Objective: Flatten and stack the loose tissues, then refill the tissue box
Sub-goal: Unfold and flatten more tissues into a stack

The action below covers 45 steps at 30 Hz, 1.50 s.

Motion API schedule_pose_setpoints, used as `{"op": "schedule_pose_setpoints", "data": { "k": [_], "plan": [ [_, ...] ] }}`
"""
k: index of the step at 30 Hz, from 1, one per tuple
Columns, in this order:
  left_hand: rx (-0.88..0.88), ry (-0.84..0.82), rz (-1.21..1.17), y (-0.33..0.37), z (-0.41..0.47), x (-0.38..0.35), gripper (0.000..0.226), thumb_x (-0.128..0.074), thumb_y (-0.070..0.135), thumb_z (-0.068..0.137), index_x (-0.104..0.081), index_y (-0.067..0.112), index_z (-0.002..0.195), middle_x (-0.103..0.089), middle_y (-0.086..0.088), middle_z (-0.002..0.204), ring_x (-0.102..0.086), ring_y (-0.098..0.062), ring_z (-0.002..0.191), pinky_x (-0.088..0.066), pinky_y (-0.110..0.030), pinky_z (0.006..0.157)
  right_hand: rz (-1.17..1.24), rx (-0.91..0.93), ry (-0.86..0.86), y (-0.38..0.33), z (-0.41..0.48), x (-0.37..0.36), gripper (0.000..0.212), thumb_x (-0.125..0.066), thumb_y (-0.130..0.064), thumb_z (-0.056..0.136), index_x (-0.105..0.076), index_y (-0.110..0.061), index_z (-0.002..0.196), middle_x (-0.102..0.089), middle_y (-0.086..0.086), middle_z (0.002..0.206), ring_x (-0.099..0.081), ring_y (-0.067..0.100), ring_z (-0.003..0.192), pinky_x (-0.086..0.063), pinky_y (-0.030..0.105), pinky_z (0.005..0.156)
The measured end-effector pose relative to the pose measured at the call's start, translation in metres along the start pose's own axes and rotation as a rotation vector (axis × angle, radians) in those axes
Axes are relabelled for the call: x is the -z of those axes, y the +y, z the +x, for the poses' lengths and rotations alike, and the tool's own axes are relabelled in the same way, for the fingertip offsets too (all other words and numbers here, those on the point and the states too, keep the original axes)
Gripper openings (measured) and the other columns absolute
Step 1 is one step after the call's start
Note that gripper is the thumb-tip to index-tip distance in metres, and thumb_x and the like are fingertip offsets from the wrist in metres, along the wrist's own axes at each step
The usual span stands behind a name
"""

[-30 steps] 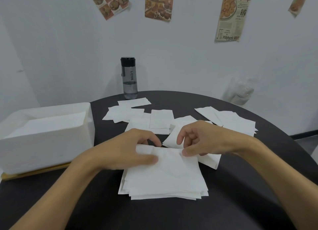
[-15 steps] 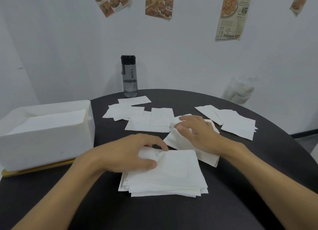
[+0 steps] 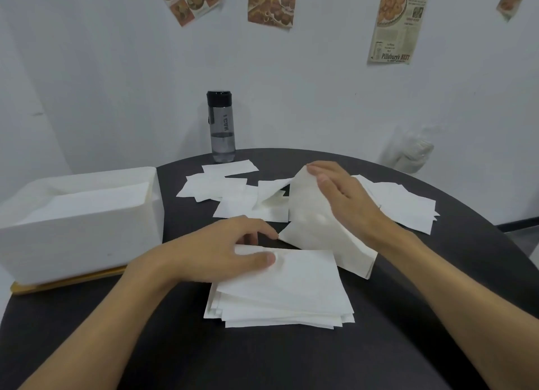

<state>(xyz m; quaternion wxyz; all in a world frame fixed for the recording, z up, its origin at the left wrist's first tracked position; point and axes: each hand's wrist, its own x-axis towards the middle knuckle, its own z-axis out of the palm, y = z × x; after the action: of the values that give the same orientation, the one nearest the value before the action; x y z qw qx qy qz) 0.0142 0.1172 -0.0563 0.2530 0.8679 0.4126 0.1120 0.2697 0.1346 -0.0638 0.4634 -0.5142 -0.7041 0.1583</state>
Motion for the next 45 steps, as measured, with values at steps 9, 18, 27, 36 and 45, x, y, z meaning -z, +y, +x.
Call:
{"op": "schedule_pose_setpoints", "data": {
  "k": [9, 18, 27, 36, 45],
  "plan": [
    [-0.023, 0.433, -0.150, 0.000, 0.010, -0.008, 0.024, -0.059, 0.042, 0.096, -0.057, 0.043, 0.120, -0.058, 0.018, 0.104, -0.055, -0.001, 0.095, -0.041, -0.011, 0.072, 0.363, 0.016, 0.205, -0.021, -0.003, 0.027, 0.031, -0.044, -0.012, 0.105, -0.074, -0.012, 0.109, -0.067, -0.012, 0.121, -0.059, 0.004, 0.117, -0.042, 0.022, 0.101],
    [-0.021, 0.714, -0.384, 0.005, 0.027, -0.014, 0.053, -0.074, 0.038, 0.088, -0.044, 0.044, 0.131, -0.056, 0.027, 0.120, -0.053, 0.004, 0.118, -0.045, -0.021, 0.094, 0.519, 0.154, 0.168, -0.047, -0.010, 0.024, 0.034, -0.045, -0.024, 0.101, -0.078, -0.025, 0.098, -0.068, -0.003, 0.122, -0.060, 0.021, 0.122, -0.041, 0.043, 0.112],
    [-0.092, 0.750, -0.459, 0.023, 0.040, -0.012, 0.030, -0.072, 0.021, 0.091, -0.065, 0.031, 0.118, -0.077, 0.013, 0.091, -0.067, -0.005, 0.100, -0.048, -0.031, 0.098, 0.500, 0.200, 0.116, -0.053, -0.015, 0.017, 0.033, -0.047, -0.037, 0.096, -0.078, -0.026, 0.103, -0.067, -0.002, 0.122, -0.059, 0.025, 0.123, -0.039, 0.057, 0.110],
    [-0.160, 0.869, -0.614, 0.030, 0.039, -0.007, 0.014, -0.066, -0.002, 0.090, -0.067, 0.012, 0.090, -0.074, -0.005, 0.074, -0.072, -0.024, 0.073, -0.061, -0.043, 0.079, 0.456, 0.232, 0.106, -0.054, -0.017, 0.019, 0.036, -0.044, -0.025, 0.101, -0.078, -0.014, 0.096, -0.071, 0.006, 0.112, -0.063, 0.029, 0.114, -0.043, 0.056, 0.106],
    [-0.279, 0.854, -0.477, 0.029, 0.018, 0.013, 0.039, -0.058, -0.009, 0.093, -0.074, 0.026, 0.085, -0.075, 0.017, 0.083, -0.073, -0.007, 0.081, -0.058, -0.023, 0.081, 0.297, 0.005, 0.111, -0.049, -0.017, 0.016, 0.021, -0.051, -0.016, 0.102, -0.071, -0.022, 0.098, -0.072, -0.011, 0.108, -0.062, -0.006, 0.100, -0.044, 0.013, 0.086]
  ]
}}
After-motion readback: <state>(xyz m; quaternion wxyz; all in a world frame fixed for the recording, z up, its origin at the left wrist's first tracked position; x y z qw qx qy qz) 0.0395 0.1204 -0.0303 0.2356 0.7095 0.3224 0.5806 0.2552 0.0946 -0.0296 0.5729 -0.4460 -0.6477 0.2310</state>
